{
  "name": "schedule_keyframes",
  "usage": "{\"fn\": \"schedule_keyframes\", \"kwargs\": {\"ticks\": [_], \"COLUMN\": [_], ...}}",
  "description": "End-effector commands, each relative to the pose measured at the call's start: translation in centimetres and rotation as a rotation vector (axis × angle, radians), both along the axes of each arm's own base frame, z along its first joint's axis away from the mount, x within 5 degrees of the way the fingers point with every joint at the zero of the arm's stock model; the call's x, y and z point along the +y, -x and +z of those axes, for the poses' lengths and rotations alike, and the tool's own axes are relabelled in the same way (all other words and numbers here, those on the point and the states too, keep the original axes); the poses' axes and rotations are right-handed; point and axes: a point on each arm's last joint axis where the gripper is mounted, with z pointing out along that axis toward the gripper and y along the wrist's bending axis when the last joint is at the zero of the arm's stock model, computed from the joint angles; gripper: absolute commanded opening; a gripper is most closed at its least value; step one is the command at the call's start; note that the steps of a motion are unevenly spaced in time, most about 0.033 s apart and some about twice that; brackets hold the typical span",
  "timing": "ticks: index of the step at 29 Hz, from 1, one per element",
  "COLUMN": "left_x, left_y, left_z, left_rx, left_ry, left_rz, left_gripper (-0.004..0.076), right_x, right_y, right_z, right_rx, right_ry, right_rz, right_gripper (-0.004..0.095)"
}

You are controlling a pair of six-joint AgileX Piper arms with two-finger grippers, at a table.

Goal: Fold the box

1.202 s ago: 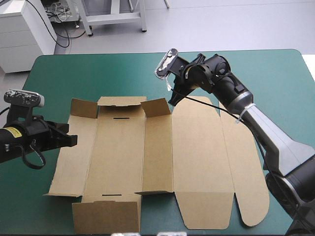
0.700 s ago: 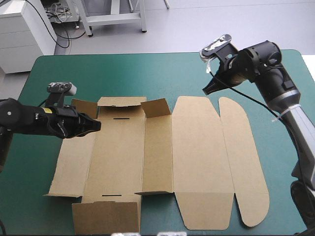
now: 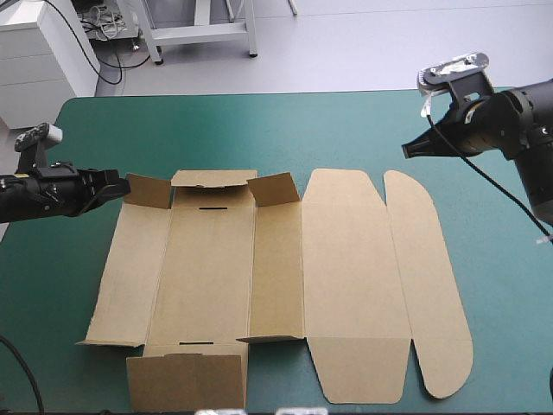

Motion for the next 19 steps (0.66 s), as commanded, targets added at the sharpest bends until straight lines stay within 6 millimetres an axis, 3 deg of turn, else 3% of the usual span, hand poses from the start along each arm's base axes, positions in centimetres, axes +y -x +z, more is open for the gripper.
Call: {"fn": "schedule_keyframes", "kwargs": {"ticks": [1, 9, 19], "left_x": [-0.5, 0.0, -0.8], "left_y": [1.2, 2.8, 5.0], "left_z": [1.7, 2.2, 3.8], "left_rx": [-0.048, -0.066, -0.142], "left_ry": [-0.008, -0.150, -0.150], "left_rz": [-0.025, 0.048, 0.071], "left_gripper": [0.0016, 0.0016, 0.0016], "right_x": [-1.5, -3.7, -3.8], "right_y": [2.3, 4.9, 7.5], "right_z": [0.4, -2.2, -3.1], "right_rx": [-0.054, 0.009, -0.029], "right_ry": [0.006, 0.029, -0.018], "right_rz": [-0.040, -0.097, -0.090], "right_gripper": [-0.0022, -0.0022, -0.0022]}}
